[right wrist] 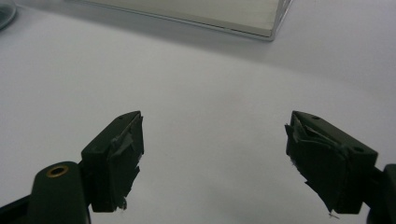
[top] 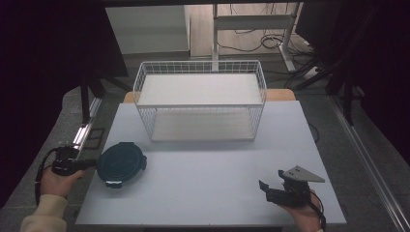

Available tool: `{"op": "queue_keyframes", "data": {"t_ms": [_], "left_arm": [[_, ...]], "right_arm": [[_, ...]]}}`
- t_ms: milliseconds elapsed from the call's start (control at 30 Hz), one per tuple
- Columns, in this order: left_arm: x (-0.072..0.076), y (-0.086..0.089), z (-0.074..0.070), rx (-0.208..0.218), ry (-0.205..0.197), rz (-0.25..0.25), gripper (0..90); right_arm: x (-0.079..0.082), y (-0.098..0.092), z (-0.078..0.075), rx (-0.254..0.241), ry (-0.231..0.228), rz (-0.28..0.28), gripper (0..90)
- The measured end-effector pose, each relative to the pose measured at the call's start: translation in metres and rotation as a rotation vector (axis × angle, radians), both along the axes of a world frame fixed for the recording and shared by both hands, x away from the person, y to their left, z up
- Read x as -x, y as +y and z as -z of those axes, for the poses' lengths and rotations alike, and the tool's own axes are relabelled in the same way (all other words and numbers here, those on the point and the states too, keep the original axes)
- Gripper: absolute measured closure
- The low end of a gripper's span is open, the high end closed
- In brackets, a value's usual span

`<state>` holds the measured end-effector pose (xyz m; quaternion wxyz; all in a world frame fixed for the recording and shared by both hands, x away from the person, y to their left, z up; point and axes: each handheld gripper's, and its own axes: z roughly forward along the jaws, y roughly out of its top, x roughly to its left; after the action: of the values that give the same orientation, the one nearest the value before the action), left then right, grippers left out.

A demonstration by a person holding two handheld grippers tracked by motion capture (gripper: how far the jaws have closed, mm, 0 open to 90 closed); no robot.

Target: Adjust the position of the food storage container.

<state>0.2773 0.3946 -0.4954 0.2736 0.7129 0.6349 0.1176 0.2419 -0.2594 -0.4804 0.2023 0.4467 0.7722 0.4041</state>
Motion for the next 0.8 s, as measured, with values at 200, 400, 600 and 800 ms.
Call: {"op": "queue_keyframes", "data": {"t_ms": [200,400,600,800], "left_arm": [[-0.0009,0.0002,0.0022,0.043,0.007,0.005,89.9],[0.0005,0.0018,0.0025,0.068,0.019,0.022,90.0],[0.0019,-0.0004,0.0029,0.068,0.015,0.024,90.0],[-0.0003,-0.0059,0.0029,0.068,0.017,0.044,90.0]], "right_arm": [[-0.0007,-0.0009,0.0,-0.002,-0.004,0.007,19.1],[-0.0012,-0.0015,-0.0003,-0.004,-0.003,0.014,19.1],[-0.0019,-0.0012,0.0002,-0.001,-0.003,0.017,19.1],[-0.0018,-0.0014,-0.0003,-0.007,-0.006,0.015,19.1]]}}
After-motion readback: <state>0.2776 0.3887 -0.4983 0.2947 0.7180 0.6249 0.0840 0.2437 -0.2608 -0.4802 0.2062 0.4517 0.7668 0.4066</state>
